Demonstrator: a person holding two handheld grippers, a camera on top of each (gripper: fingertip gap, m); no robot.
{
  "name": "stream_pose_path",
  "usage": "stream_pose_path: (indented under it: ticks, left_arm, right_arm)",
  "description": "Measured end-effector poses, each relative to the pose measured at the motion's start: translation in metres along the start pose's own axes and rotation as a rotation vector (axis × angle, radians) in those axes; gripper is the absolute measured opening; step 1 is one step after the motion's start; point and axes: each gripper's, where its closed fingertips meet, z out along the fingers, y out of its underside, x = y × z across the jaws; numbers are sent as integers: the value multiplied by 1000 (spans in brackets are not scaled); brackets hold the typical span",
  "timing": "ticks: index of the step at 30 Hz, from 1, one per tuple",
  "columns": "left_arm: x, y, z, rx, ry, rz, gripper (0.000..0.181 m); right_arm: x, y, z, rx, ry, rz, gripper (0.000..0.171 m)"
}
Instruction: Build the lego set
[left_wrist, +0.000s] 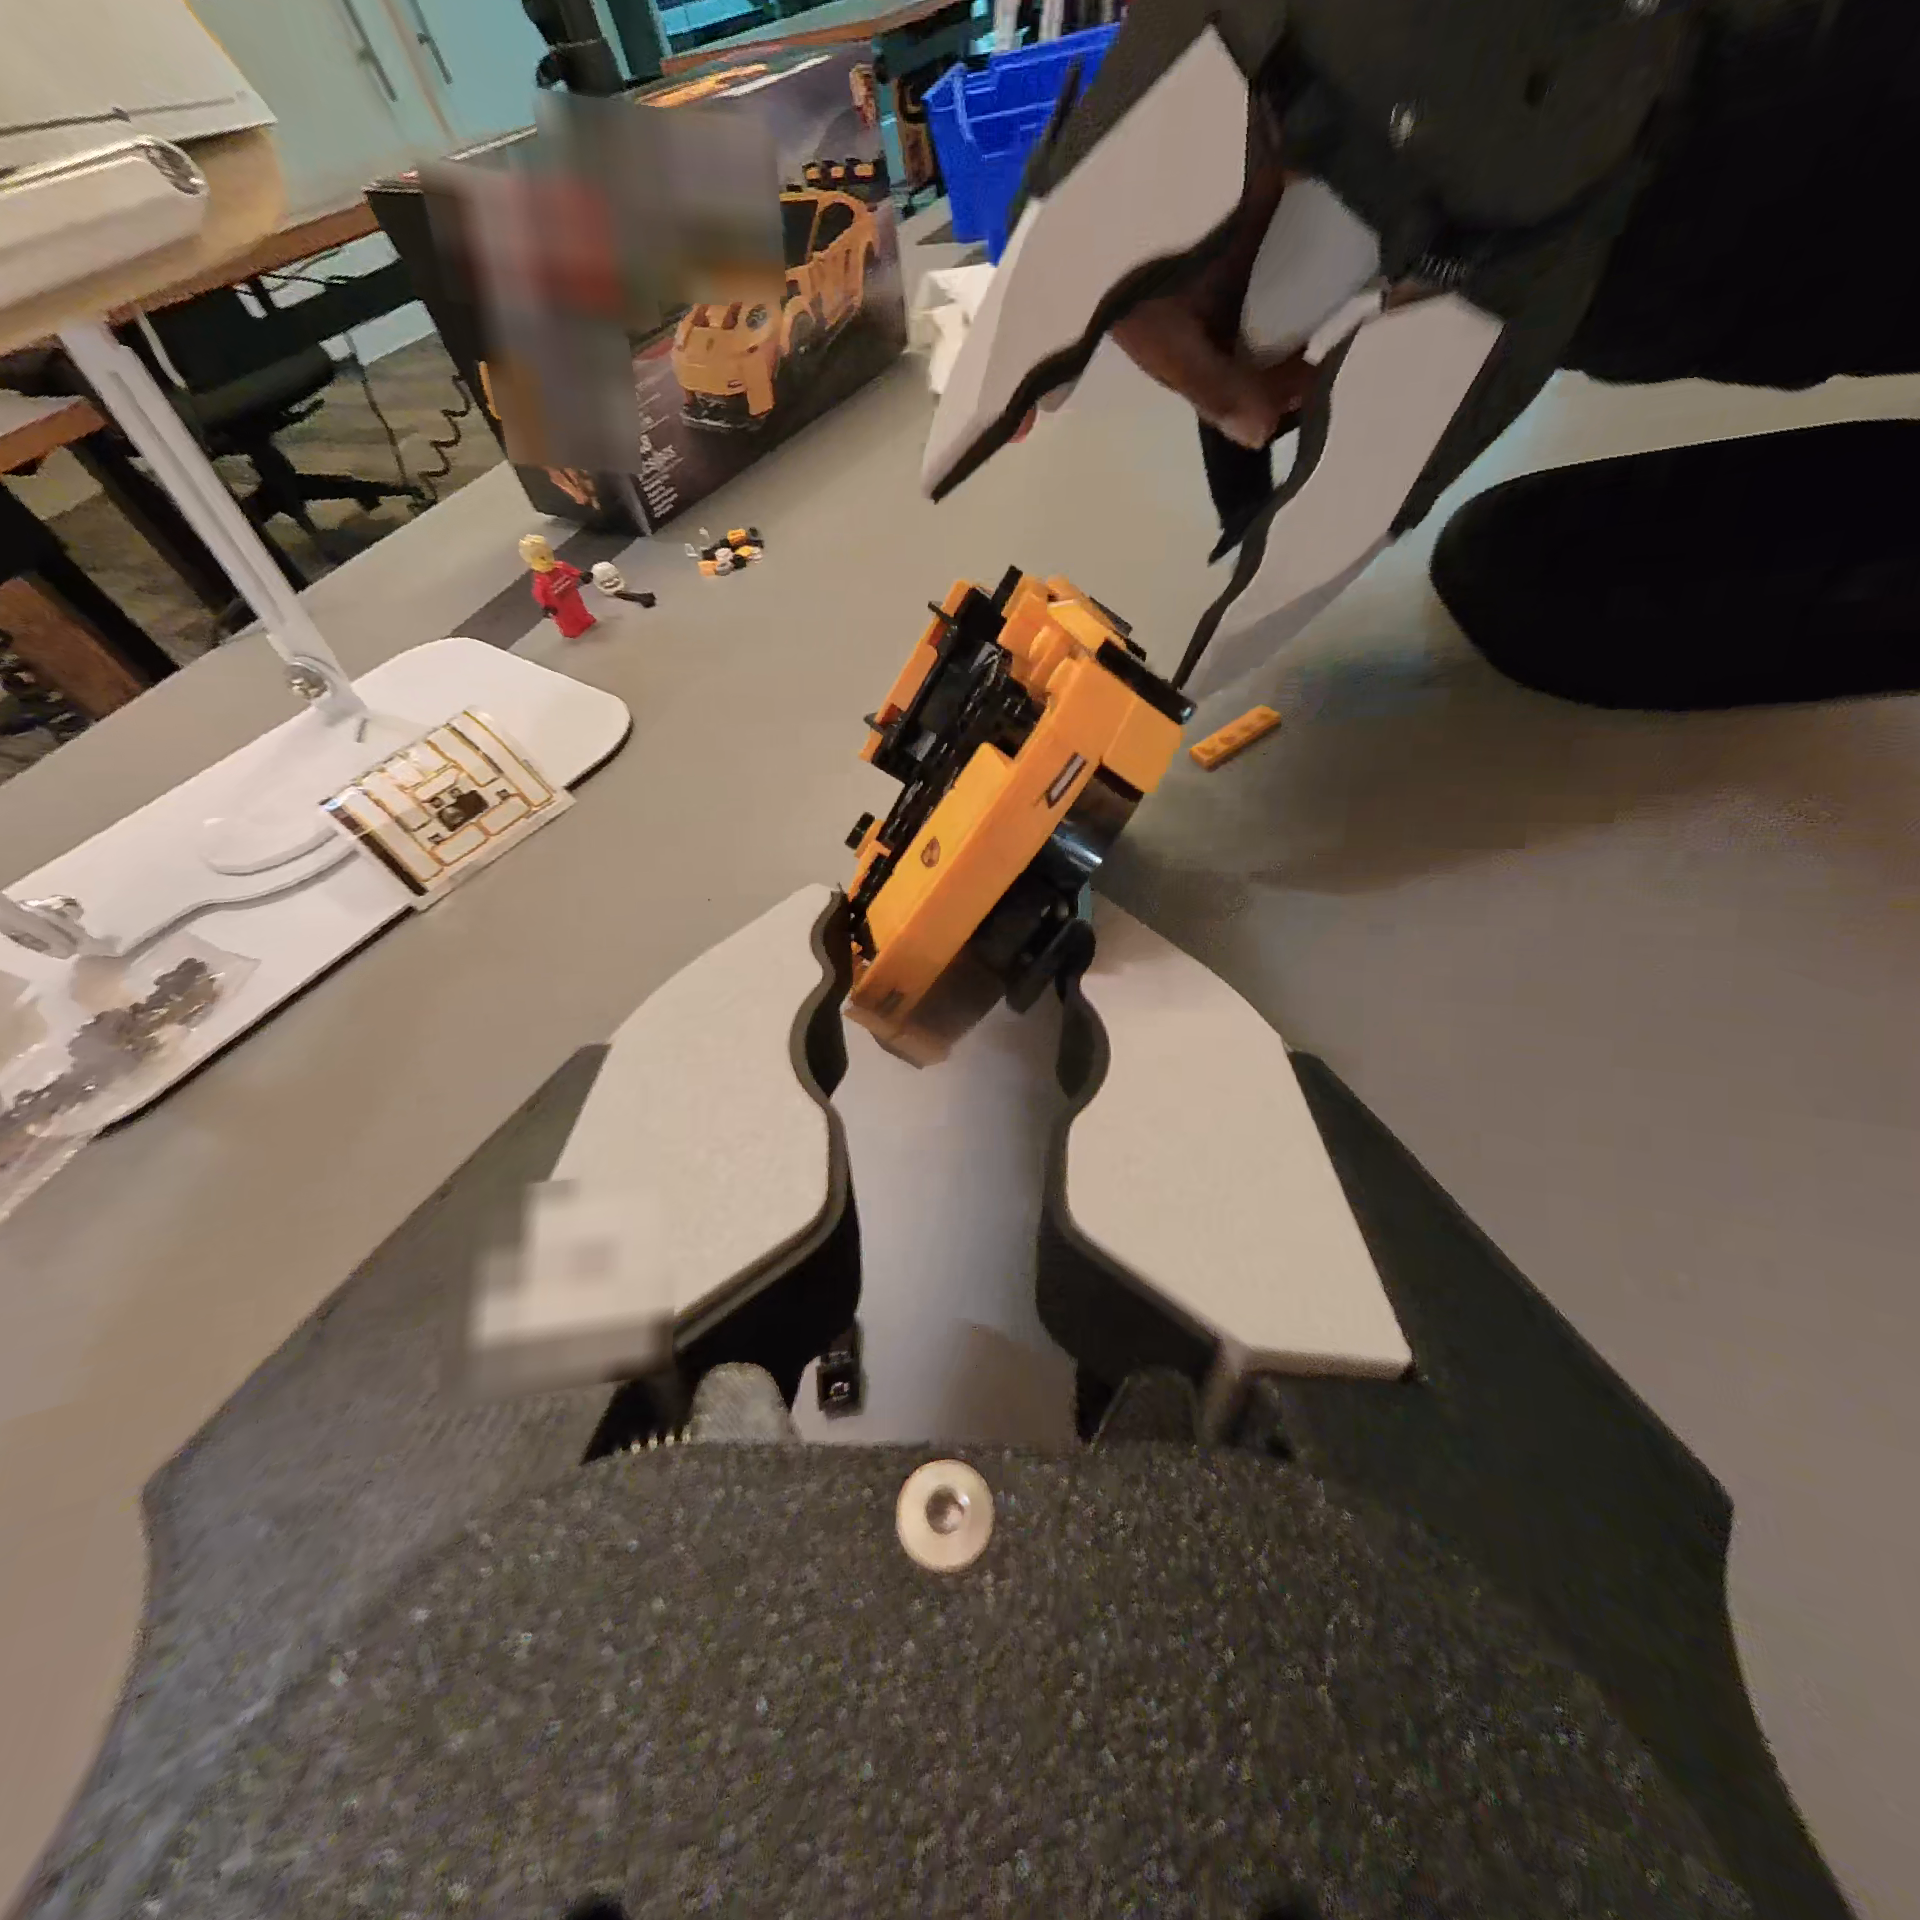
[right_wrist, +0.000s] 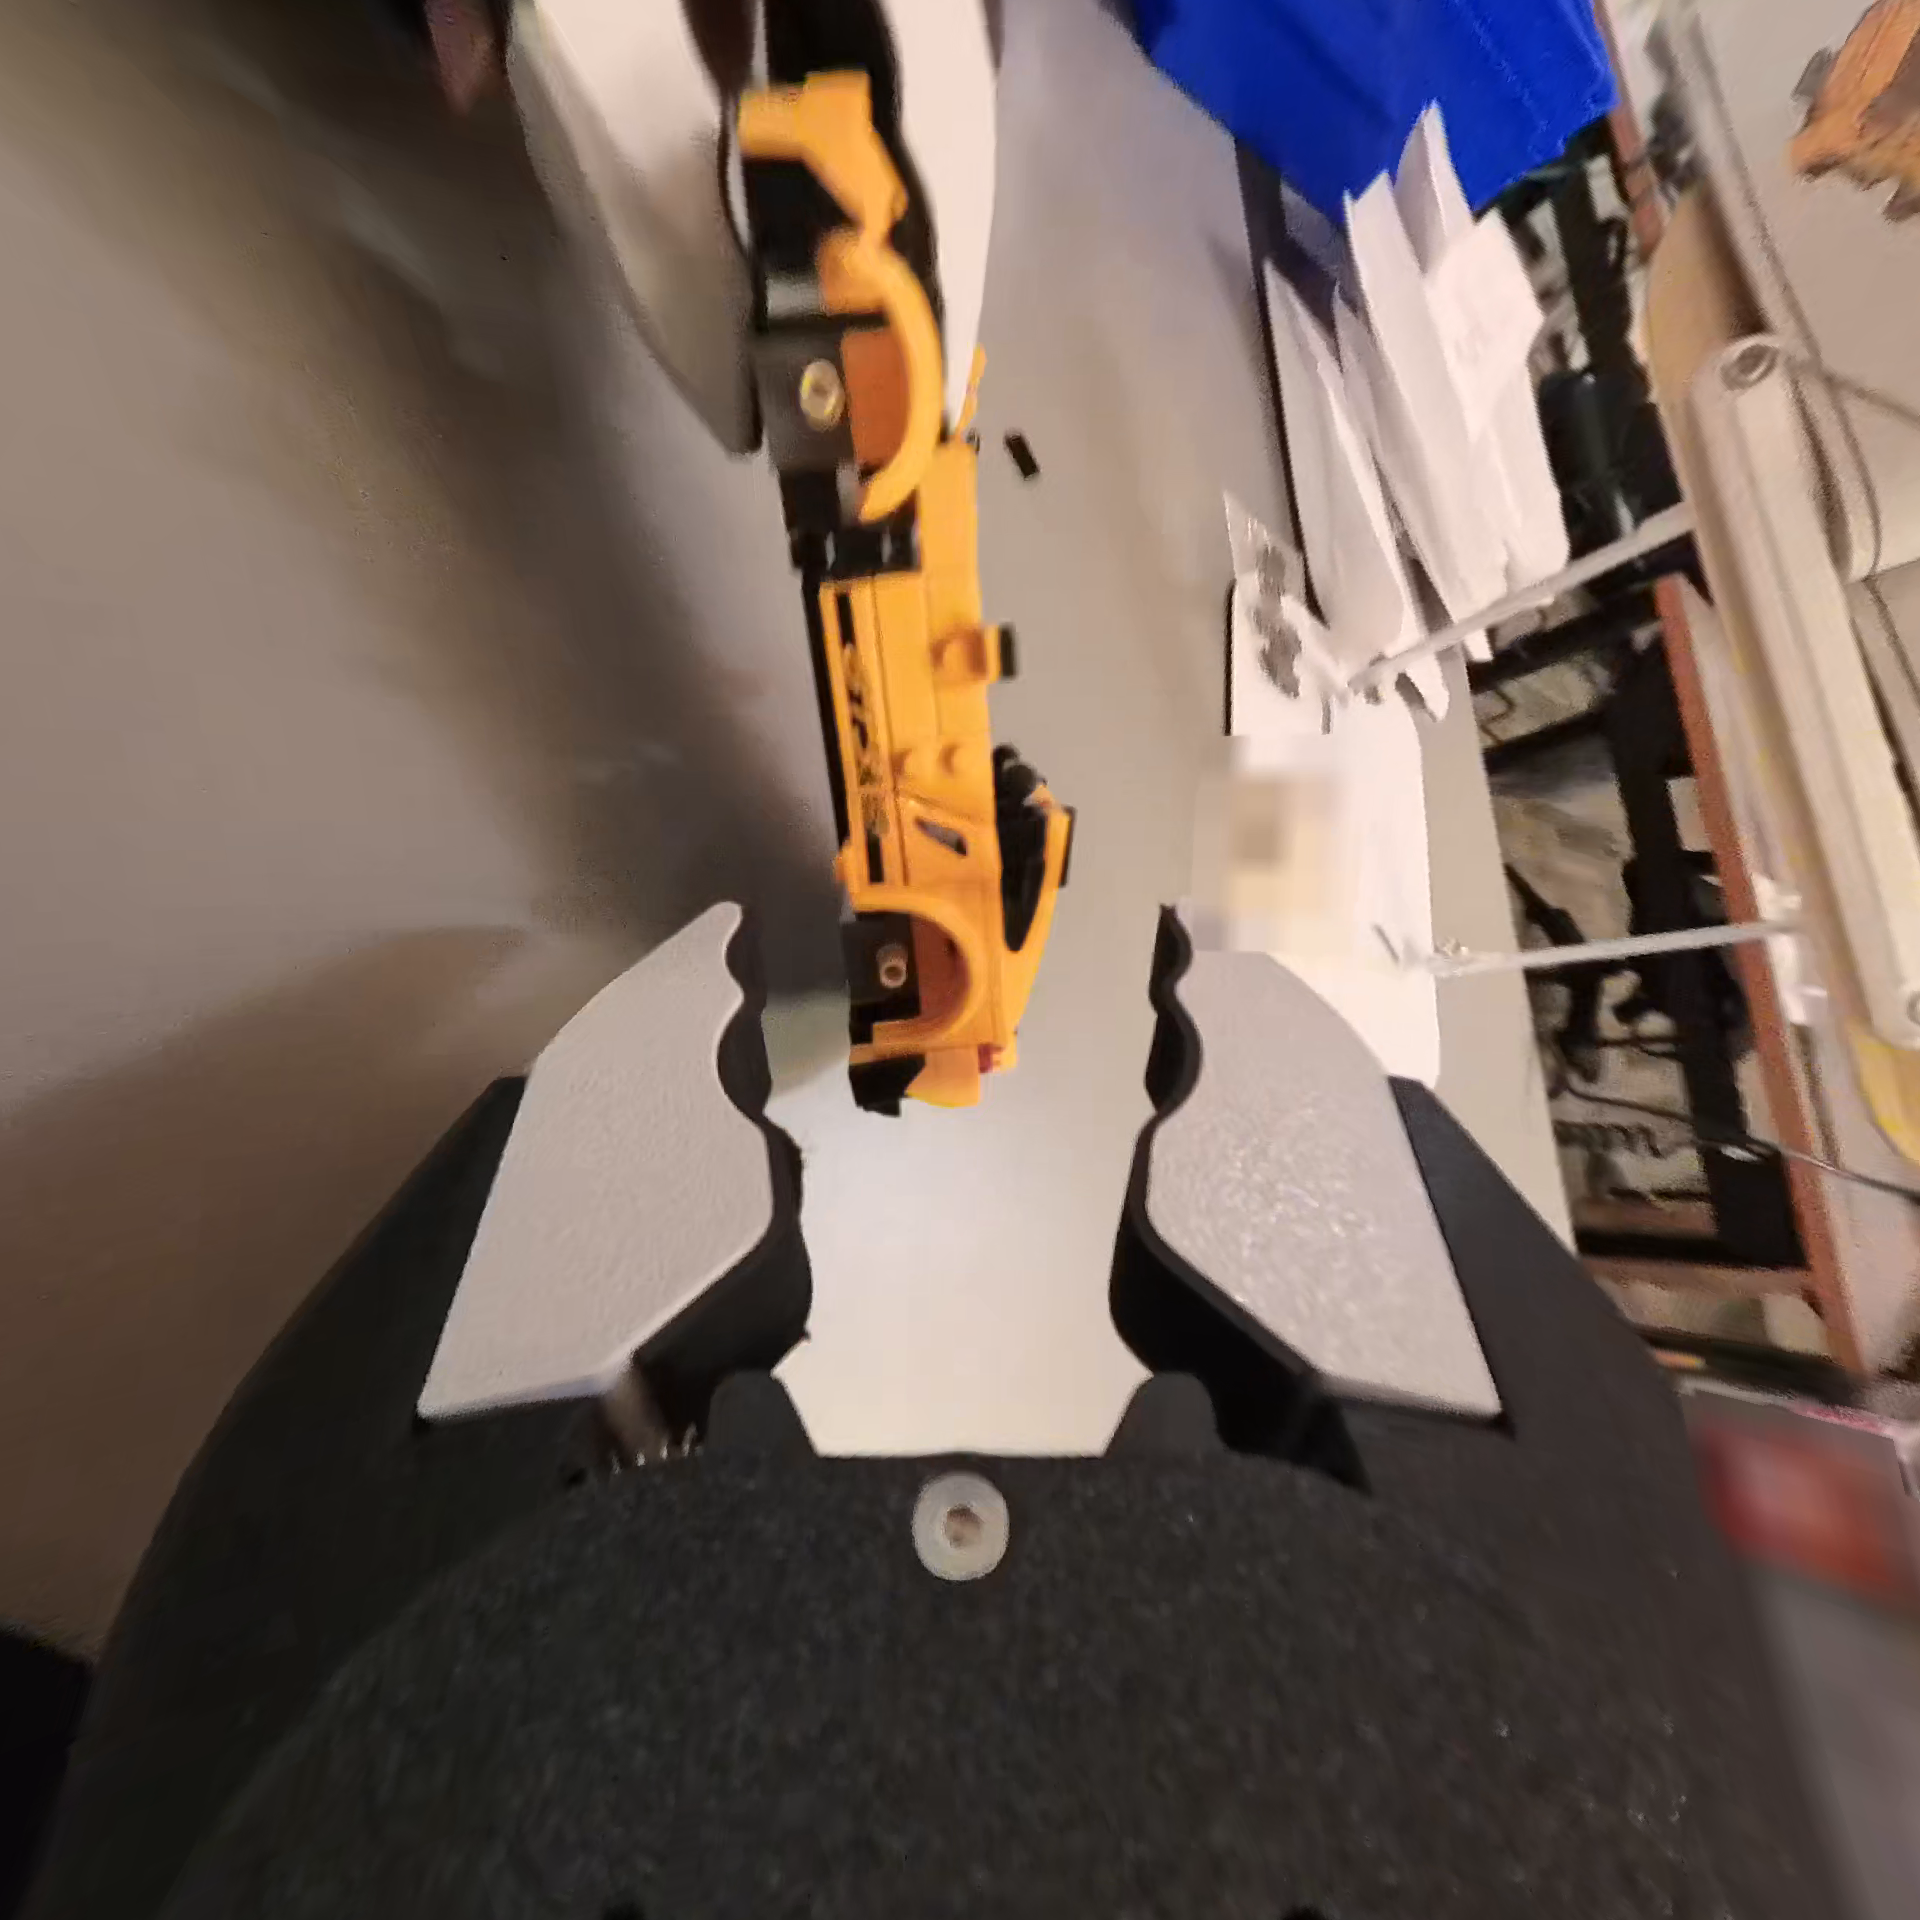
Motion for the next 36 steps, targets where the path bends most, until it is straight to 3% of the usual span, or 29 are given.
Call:
stream_pose_path:
  ticks: [2,5,9,13,17,24,32,36]
  left_arm:
    - [7,0,2,6,47,-10,37]
    - [15,2,5,-1,91,-1,38]
    - [15,9,8,-38,86,-4,42]
    - [24,13,8,-79,136,-81,70]
    - [22,24,10,-156,106,-199,79]
    - [18,13,13,-104,165,-591,85]
    - [9,18,15,-77,151,-632,77]
    - [1,19,9,-47,144,-663,84]
  right_arm:
    - [-7,10,8,-46,71,-69,70]
    - [-10,14,15,-83,192,-180,54]
    - [-10,18,12,-172,300,-216,53]
    - [-7,29,6,-297,407,-298,51]
    - [-4,37,3,-335,465,-317,51]
    - [-5,30,2,-248,508,-323,49]
    - [-11,25,2,-138,440,-173,44]
    - [-13,20,-2,-57,402,-103,44]
